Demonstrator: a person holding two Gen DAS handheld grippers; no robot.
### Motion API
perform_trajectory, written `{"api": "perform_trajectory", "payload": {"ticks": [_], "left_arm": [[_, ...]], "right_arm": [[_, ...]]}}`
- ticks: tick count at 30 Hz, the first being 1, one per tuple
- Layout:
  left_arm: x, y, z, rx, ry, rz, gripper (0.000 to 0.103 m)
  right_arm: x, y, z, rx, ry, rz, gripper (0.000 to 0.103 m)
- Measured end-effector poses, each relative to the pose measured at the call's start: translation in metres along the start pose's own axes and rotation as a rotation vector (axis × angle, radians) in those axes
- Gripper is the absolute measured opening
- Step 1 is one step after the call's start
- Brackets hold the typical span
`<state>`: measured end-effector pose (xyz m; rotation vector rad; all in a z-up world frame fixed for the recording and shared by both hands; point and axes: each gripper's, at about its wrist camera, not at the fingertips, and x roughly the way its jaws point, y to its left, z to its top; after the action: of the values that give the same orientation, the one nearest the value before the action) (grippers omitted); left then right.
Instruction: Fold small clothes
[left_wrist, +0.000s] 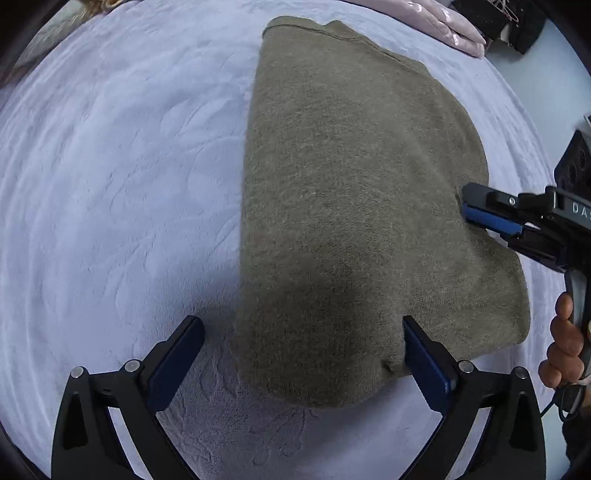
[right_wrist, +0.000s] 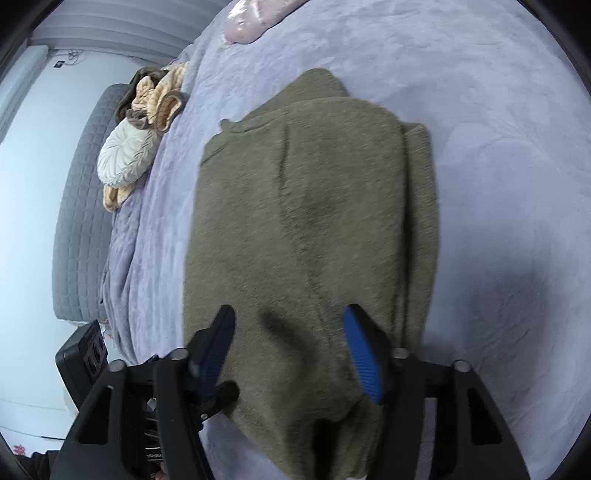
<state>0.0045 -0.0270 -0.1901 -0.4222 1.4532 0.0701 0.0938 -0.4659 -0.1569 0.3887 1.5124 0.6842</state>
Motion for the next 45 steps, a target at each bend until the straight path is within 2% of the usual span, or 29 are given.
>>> {"api": "perform_trajectory", "payload": {"ticks": [1,2,4,6,8,9,11,15,17,20,23,24,25,26,28,29,30,35,45], "left_arm": [[-0.002,-0.001,0.001,0.000,0.004,-0.004,0.103],[-0.005,-0.003,0.002,0.012,0.002,0.005,0.103],[-0.015,-0.015,0.005,0.057,-0.010,0.033,0.103],[-0.026,-0.025,0.009,0.092,-0.029,0.041,0.103],[-0.033,-0.031,0.014,0.108,-0.045,0.035,0.103],[-0.035,-0.034,0.018,0.109,-0.048,0.025,0.103],[-0.031,-0.034,0.028,0.110,-0.044,0.020,0.103],[-0.004,-0.028,0.054,0.106,-0.006,0.000,0.103],[0.015,-0.026,0.064,0.097,0.047,-0.055,0.103],[0.034,-0.023,0.078,0.071,0.085,-0.153,0.103],[0.042,-0.030,0.089,0.055,0.091,-0.184,0.101],[0.041,-0.035,0.090,0.067,0.086,-0.174,0.093],[0.039,-0.040,0.090,0.087,0.083,-0.161,0.084],[0.035,-0.046,0.089,0.106,0.073,-0.151,0.079],[0.025,-0.054,0.085,0.147,0.054,-0.121,0.059],[0.020,-0.057,0.083,0.158,0.051,-0.110,0.055],[0.015,-0.061,0.082,0.169,0.047,-0.105,0.048],[-0.007,-0.081,0.069,0.236,0.036,-0.046,0.046],[-0.053,-0.088,0.019,0.257,0.012,-0.005,0.046]], "right_arm": [[-0.002,-0.007,0.000,0.017,-0.006,-0.011,0.029],[-0.004,-0.011,0.000,0.030,-0.009,-0.008,0.028],[-0.010,-0.010,-0.002,0.011,-0.014,-0.034,0.029],[-0.020,0.000,-0.007,-0.038,-0.021,-0.101,0.036],[-0.034,0.014,-0.012,-0.087,-0.056,-0.212,0.084],[-0.043,0.019,-0.014,-0.110,-0.090,-0.251,0.087],[-0.058,0.022,-0.014,-0.130,-0.119,-0.260,0.087],[-0.054,0.006,-0.002,-0.076,-0.089,-0.250,0.087],[-0.038,-0.008,0.004,-0.027,-0.054,-0.209,0.087],[-0.011,-0.027,0.009,0.048,0.005,-0.116,0.087],[0.008,-0.030,0.010,0.040,0.003,-0.135,0.088],[0.009,-0.028,0.009,0.036,-0.009,-0.134,0.087],[0.010,-0.025,0.008,0.026,-0.014,-0.131,0.074],[0.011,-0.020,0.006,0.008,-0.010,-0.121,0.063],[0.011,-0.008,0.005,-0.029,-0.001,-0.135,0.043],[0.009,-0.002,0.003,-0.052,0.000,-0.146,0.036],[0.006,0.003,0.002,-0.063,0.000,-0.150,0.032],[-0.015,0.034,-0.010,-0.120,-0.021,-0.124,0.030],[-0.040,0.084,-0.058,-0.198,-0.005,-0.134,0.029]]}}
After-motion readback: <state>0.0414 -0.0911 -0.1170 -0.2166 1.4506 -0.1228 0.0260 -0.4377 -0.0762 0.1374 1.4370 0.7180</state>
